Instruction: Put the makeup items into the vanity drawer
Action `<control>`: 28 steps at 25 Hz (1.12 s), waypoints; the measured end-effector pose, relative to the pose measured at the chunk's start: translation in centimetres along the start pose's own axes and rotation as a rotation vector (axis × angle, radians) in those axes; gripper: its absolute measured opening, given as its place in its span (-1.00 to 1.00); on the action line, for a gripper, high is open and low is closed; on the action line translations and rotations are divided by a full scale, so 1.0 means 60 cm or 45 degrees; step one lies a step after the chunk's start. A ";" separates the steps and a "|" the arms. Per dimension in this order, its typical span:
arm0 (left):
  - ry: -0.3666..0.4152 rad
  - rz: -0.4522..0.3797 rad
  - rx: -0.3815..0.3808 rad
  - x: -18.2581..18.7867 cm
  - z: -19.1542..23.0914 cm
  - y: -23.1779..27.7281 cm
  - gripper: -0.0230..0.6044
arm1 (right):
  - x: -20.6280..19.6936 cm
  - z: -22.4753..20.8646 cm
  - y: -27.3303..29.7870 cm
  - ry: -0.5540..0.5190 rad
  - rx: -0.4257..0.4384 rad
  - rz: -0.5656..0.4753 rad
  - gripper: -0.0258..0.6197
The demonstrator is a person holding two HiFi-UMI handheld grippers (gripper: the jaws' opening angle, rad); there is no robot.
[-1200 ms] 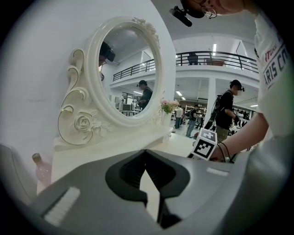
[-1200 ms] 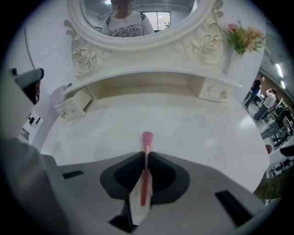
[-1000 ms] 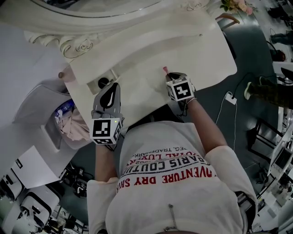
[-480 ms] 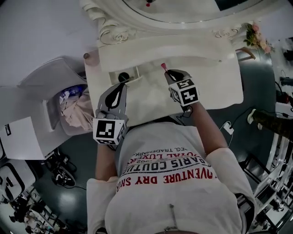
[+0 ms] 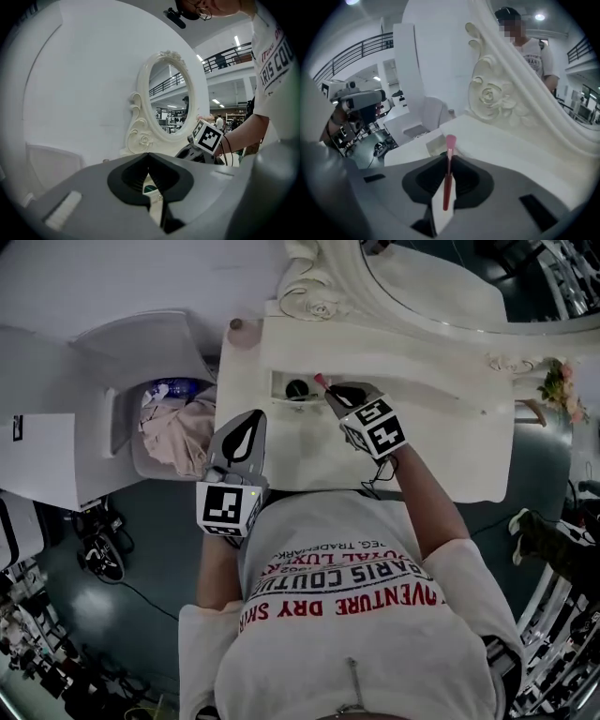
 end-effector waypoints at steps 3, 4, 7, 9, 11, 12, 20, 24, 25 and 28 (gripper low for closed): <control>0.006 0.000 0.036 -0.007 0.017 -0.017 -0.89 | 0.017 0.018 0.033 -0.065 0.071 0.027 -0.76; 0.008 0.001 0.046 -0.009 0.022 -0.022 -0.89 | 0.021 0.022 0.043 -0.086 0.086 0.035 -0.76; 0.002 0.019 0.102 -0.019 0.033 -0.039 -0.89 | 0.032 0.033 0.072 -0.144 0.136 0.059 -0.76; -0.005 0.034 0.140 -0.028 0.039 -0.050 -0.89 | 0.038 0.040 0.088 -0.177 0.157 0.071 -0.76; -0.017 0.043 0.163 -0.034 0.046 -0.057 -0.89 | 0.044 0.043 0.103 -0.202 0.162 0.081 -0.76; -0.026 0.045 0.174 -0.036 0.049 -0.060 -0.89 | 0.046 0.044 0.109 -0.214 0.160 0.088 -0.76; -0.056 0.062 0.242 -0.057 0.062 -0.073 -0.89 | 0.044 0.041 0.143 -0.216 0.150 0.098 -0.69; -0.052 0.056 0.239 -0.052 0.062 -0.074 -0.89 | 0.051 0.038 0.129 -0.172 0.149 0.045 -0.56; -0.049 0.054 0.234 -0.047 0.061 -0.073 -0.89 | 0.054 0.036 0.122 -0.163 0.140 0.035 -0.55; -0.036 0.041 0.215 -0.036 0.057 -0.067 -0.89 | 0.056 0.028 0.100 -0.150 0.114 0.006 -0.55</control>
Point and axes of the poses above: the fingertips, and each gripper's own axes: y forward along the fingers, z to its left, x out of its top, the point moved 5 cm from there along -y, backward along the fingers, and after that the axes turned 2 degrees about -y, right-handed, at the moved point
